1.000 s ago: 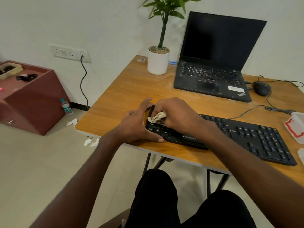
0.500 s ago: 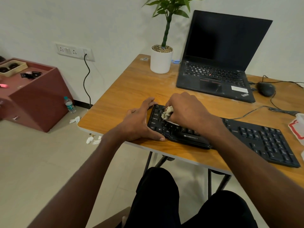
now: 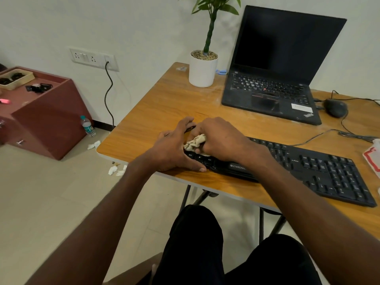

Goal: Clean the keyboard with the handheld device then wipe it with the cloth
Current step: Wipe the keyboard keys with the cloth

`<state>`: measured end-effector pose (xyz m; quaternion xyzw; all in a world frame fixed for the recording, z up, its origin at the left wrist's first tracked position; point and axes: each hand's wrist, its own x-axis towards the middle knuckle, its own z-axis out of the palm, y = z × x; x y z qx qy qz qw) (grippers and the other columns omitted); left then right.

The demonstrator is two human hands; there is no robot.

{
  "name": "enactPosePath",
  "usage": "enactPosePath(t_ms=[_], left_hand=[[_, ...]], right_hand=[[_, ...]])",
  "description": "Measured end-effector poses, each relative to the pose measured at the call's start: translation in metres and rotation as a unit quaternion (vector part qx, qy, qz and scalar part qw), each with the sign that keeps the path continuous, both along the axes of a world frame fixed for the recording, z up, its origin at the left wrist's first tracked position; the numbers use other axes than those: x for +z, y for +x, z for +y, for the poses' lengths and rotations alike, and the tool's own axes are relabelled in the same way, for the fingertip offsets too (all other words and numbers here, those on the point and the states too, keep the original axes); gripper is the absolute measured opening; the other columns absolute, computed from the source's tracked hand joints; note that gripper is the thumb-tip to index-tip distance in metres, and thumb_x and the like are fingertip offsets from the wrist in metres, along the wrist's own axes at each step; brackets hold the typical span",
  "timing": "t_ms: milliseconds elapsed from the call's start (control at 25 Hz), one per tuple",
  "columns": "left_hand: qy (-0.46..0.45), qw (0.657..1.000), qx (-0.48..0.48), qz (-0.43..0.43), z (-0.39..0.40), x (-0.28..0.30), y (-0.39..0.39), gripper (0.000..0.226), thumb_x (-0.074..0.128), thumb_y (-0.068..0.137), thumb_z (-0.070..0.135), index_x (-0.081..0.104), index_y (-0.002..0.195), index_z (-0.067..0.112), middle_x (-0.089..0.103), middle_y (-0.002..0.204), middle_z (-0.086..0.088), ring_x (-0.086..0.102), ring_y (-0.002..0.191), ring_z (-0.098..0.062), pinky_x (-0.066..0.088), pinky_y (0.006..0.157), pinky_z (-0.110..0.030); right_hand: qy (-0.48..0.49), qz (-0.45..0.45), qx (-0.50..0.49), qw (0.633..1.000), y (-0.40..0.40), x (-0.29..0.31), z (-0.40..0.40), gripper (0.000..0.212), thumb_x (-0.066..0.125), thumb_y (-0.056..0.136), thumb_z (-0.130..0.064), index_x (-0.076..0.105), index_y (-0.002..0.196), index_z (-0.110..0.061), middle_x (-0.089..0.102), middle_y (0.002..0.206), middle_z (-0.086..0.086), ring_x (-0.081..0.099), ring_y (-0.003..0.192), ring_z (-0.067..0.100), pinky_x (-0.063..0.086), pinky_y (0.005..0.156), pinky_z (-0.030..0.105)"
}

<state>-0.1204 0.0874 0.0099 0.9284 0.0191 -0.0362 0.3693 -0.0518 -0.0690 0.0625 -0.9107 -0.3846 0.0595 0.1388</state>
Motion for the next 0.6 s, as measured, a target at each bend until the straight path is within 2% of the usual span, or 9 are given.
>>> enactPosePath(t_ms=[120, 200, 280, 360, 480, 560, 600], left_hand=[[-0.006, 1.000, 0.000, 0.001, 0.000, -0.001, -0.001, 0.144, 0.100, 0.059, 0.052, 0.005, 0.166, 0.035, 0.032, 0.167, 0.011, 0.027, 0.152, -0.026, 0.017, 0.115, -0.033], [-0.010, 1.000, 0.001, -0.002, 0.000, 0.000, -0.002, 0.143, 0.100, 0.059, 0.051, 0.006, 0.166, 0.034, 0.032, 0.167, 0.010, 0.027, 0.151, -0.024, 0.017, 0.116, -0.033], [-0.011, 1.000, -0.003, -0.006, 0.001, -0.002, -0.001, 0.145, 0.100, 0.058, 0.054, 0.006, 0.166, 0.034, 0.035, 0.166, 0.012, 0.030, 0.151, -0.020, 0.017, 0.124, -0.037], [-0.011, 1.000, -0.005, -0.006, 0.003, -0.005, 0.000, 0.146, 0.099, 0.054, 0.060, 0.007, 0.165, 0.035, 0.034, 0.166, 0.016, 0.031, 0.152, -0.020, 0.018, 0.128, -0.045], [-0.022, 1.000, -0.007, -0.005, 0.003, -0.008, 0.002, 0.149, 0.096, 0.045, 0.072, 0.010, 0.162, 0.041, 0.036, 0.165, 0.016, 0.035, 0.151, -0.022, 0.025, 0.127, -0.052], [-0.030, 1.000, -0.002, -0.004, 0.003, -0.009, 0.003, 0.149, 0.093, 0.040, 0.079, 0.011, 0.160, 0.046, 0.039, 0.163, 0.014, 0.036, 0.150, -0.026, 0.029, 0.125, -0.055], [-0.031, 1.000, 0.003, -0.001, 0.004, -0.010, 0.003, 0.149, 0.092, 0.038, 0.081, 0.011, 0.159, 0.049, 0.041, 0.162, 0.012, 0.037, 0.149, -0.028, 0.032, 0.123, -0.056]], right_hand=[[-0.057, -0.002, -0.041, 0.998, 0.006, 0.004, -0.012, 0.032, 0.083, 0.081, -0.023, 0.076, 0.110, -0.034, 0.071, 0.101, -0.001, 0.065, 0.090, 0.021, 0.059, 0.077, 0.043], [-0.052, -0.019, -0.040, 0.998, 0.006, 0.005, -0.010, 0.030, 0.082, 0.081, -0.028, 0.075, 0.110, -0.031, 0.072, 0.100, 0.000, 0.066, 0.088, 0.021, 0.060, 0.076, 0.042], [-0.006, 0.028, -0.010, 1.000, -0.002, 0.004, -0.003, 0.026, 0.083, 0.081, -0.031, 0.077, 0.106, -0.032, 0.074, 0.096, -0.003, 0.067, 0.087, 0.018, 0.059, 0.075, 0.040], [-0.009, 0.068, -0.018, 0.997, -0.006, 0.003, -0.005, 0.029, 0.087, 0.078, -0.033, 0.078, 0.106, -0.034, 0.075, 0.097, -0.006, 0.067, 0.091, 0.017, 0.058, 0.079, 0.041], [-0.092, 0.010, -0.085, 0.992, 0.005, 0.011, -0.019, 0.045, 0.086, 0.078, -0.036, 0.071, 0.119, -0.030, 0.071, 0.107, -0.001, 0.065, 0.097, 0.023, 0.055, 0.080, 0.040], [-0.042, -0.037, -0.089, 0.994, 0.008, 0.012, -0.015, 0.040, 0.084, 0.080, -0.038, 0.072, 0.118, -0.033, 0.072, 0.106, -0.002, 0.066, 0.095, 0.022, 0.052, 0.075, 0.037], [0.013, -0.023, -0.076, 0.997, 0.006, 0.010, -0.009, 0.036, 0.084, 0.081, -0.039, 0.075, 0.115, -0.036, 0.074, 0.103, -0.005, 0.067, 0.093, 0.020, 0.054, 0.074, 0.037]])
